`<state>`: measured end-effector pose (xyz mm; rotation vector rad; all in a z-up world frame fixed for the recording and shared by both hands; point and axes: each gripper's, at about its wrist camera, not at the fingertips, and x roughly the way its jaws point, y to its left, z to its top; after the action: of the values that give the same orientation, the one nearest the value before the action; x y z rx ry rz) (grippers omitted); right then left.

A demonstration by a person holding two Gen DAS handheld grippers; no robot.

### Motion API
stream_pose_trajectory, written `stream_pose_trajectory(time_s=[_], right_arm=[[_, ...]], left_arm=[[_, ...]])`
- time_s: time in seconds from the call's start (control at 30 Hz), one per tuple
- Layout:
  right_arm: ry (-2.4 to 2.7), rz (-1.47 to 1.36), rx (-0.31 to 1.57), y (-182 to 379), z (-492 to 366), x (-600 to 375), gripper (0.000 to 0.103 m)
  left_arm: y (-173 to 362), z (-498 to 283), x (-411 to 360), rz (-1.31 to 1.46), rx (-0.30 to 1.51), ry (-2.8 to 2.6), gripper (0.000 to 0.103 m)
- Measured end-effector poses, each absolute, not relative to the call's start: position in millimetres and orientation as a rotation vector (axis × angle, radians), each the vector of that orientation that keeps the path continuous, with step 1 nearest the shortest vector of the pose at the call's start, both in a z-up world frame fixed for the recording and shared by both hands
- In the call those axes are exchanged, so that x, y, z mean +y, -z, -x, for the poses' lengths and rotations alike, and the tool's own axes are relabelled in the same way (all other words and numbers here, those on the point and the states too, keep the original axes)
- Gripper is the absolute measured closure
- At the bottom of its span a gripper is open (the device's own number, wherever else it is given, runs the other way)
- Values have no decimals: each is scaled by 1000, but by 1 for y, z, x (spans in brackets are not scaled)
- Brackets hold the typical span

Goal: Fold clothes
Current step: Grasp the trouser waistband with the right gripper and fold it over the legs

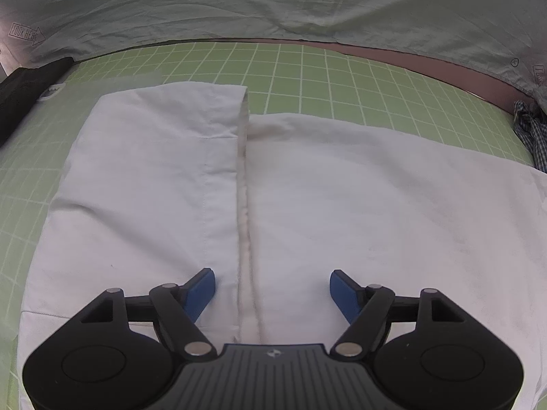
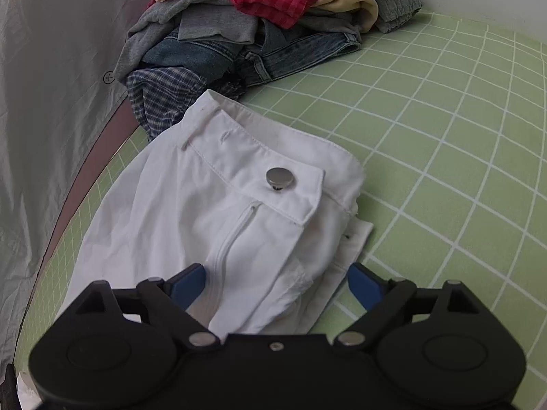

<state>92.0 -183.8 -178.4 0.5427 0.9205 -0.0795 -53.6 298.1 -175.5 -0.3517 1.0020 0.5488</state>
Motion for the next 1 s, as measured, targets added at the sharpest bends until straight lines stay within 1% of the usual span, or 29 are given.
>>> stream_pose_trajectory(time_s=[0.03,0.1,0.17,0.27,0.33,0.37,0.4,0.47,0.5,0.53,0.6,0.8,1.0], right_arm=[[86,-559,908,179,-94,-185,10],[106,-611,878,181,-98,-191,4],[121,-642,862,183,-103,-193,1],[119,-597,878,184,-113,-187,2],[123,-535,896,184,-119,-180,8],[132,-511,898,183,-120,-177,17],[123,-502,902,183,-121,-176,38],[111,-500,902,181,-121,-174,55],[102,-509,899,179,-121,-174,76],[75,-530,890,177,-119,-174,85],[54,-512,866,167,-116,-169,90],[-22,-347,767,126,-101,-144,92],[-116,-126,649,84,-74,-96,93]], left_arm=[[176,54,298,348,1003,-549,28],[176,53,296,341,1004,-550,28],[176,53,296,335,1006,-550,28],[176,52,296,335,1008,-548,28],[177,51,297,334,1009,-545,27],[176,50,299,339,1009,-544,27],[176,49,300,343,1008,-543,27],[175,49,303,367,1003,-543,27],[173,50,306,385,999,-543,27],[170,52,308,407,991,-543,28],[161,59,313,446,955,-544,28],[131,87,321,469,865,-573,28],[117,131,342,473,844,-625,28]])
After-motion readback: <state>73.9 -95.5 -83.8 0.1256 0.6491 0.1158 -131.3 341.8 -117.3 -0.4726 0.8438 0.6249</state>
